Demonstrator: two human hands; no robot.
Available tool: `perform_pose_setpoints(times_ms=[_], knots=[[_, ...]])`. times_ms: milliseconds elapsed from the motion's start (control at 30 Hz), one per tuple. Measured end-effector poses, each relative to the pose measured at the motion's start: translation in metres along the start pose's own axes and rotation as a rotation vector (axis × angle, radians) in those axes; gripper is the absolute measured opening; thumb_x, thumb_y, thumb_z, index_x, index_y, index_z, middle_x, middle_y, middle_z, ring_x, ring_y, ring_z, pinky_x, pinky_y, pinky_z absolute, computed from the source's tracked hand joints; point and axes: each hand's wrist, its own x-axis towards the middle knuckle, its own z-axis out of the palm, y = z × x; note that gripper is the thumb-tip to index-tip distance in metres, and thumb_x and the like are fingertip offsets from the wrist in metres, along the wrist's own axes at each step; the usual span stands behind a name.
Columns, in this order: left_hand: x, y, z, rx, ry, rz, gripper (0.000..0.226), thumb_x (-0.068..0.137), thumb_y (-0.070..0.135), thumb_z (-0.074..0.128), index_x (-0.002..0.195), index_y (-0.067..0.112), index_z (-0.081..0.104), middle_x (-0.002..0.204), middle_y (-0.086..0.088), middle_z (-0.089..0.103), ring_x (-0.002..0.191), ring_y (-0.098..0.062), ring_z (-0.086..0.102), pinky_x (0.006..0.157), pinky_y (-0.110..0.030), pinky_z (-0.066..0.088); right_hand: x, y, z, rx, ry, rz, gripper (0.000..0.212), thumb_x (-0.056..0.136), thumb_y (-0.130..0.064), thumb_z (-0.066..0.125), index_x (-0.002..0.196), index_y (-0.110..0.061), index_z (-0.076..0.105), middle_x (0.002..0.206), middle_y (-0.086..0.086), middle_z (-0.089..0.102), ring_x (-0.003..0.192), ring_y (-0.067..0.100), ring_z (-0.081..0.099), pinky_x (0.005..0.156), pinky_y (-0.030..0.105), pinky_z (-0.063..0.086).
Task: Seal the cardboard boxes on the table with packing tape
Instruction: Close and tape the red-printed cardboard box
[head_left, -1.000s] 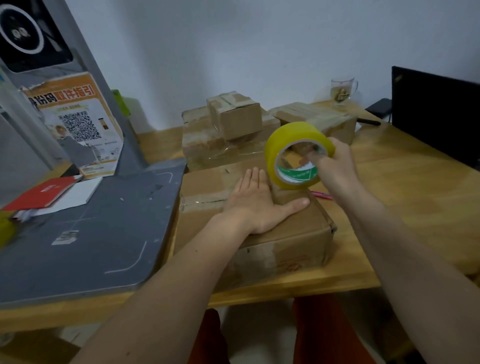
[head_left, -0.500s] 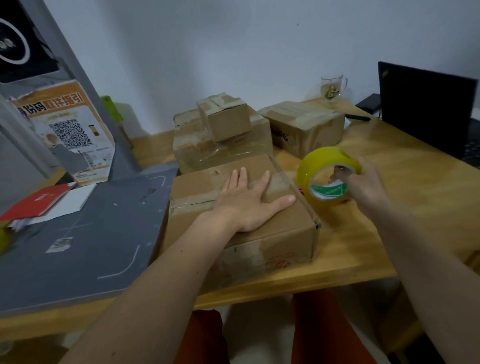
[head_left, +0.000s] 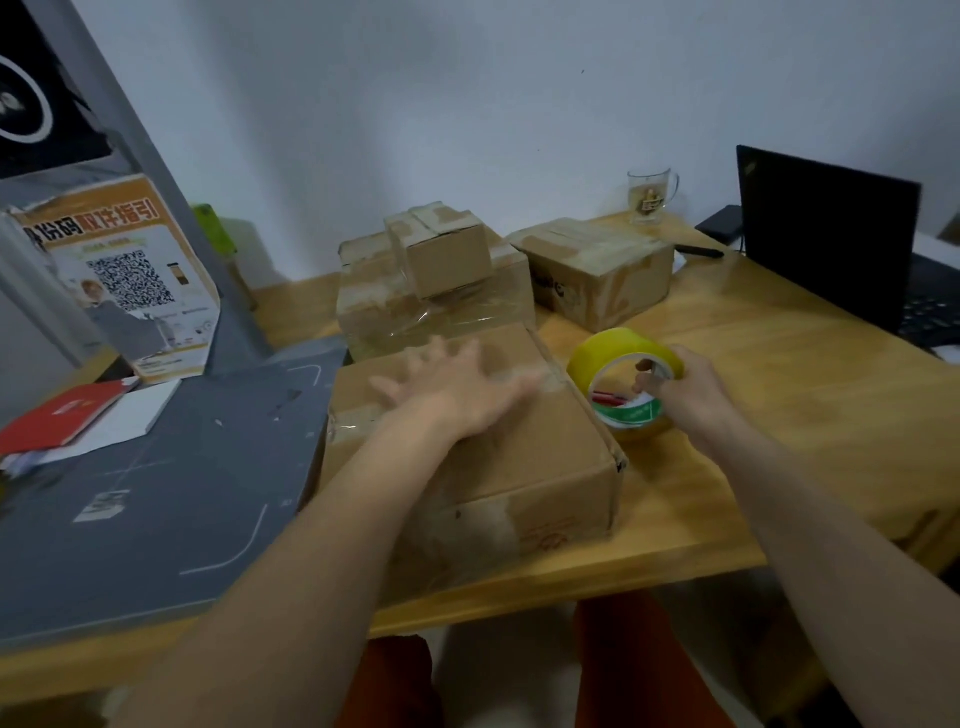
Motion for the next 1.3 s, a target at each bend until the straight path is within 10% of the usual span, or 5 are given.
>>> perform_pose_setpoints(times_ms=[433,733,933,1133,1300], knots=[[0.003,-0.128,0.007,-0.564,0.054,-0.244,0.089,0.086,0.078,0.041,0.158,0.033,0.014,0.16,-0.006,0.029,0.141,-0.035,0.036,0.112,-0.044,0.03,0.0,-0.022,0.009,0.034,-0.007,-0.005,0.009,0.089,-0.013,0.064,0.093,-0.02,0.061,0.092,0.01,0.068,0.091,0.028,0.06,0.064,0.032,0.044],[-0.015,-0.157,0.009,-0.761,0.115,-0.204,0.071,0.096,0.065,0.034,0.157,0.028,0.025,0.161,-0.004,0.029,0.143,-0.03,0.033,0.112,-0.04,0.026,-0.047,-0.064,0.039,0.962,-0.451,0.205,0.059,0.08,-0.028,0.067,0.136,-0.018,0.052,0.13,0.008,0.062,0.116,0.029,0.06,0.08,0.047,0.054],[-0.036,-0.126,0.025,-1.102,0.107,-0.258,0.063,0.098,0.065,0.031,0.148,0.028,0.045,0.143,-0.007,0.053,0.127,-0.03,0.052,0.111,-0.049,0.039,-0.057,-0.142,0.053,0.691,-0.313,0.149,0.032,0.087,-0.031,0.067,0.112,-0.011,0.068,0.099,0.012,0.073,0.079,0.024,0.07,0.072,0.036,0.058],[-0.039,-0.049,-0.019,-1.292,0.199,0.082,0.095,0.075,0.091,0.03,0.152,0.035,0.033,0.159,0.005,0.032,0.147,-0.017,0.026,0.119,-0.047,0.025,-0.059,-0.203,0.036,0.201,-0.2,-0.312,0.011,0.09,-0.026,0.061,0.096,-0.018,0.064,0.072,-0.011,0.067,0.062,-0.001,0.061,0.045,0.013,0.041],[-0.03,-0.05,-0.081,-1.119,0.24,0.57,0.095,0.07,0.048,0.083,0.148,0.023,0.034,0.133,0.01,0.058,0.119,0.0,0.058,0.097,-0.023,0.051,-0.061,-0.206,0.044,0.07,-0.131,-0.436,0.013,0.09,-0.019,0.055,0.084,-0.009,0.06,0.073,0.005,0.053,0.059,0.015,0.047,0.043,0.021,0.033]])
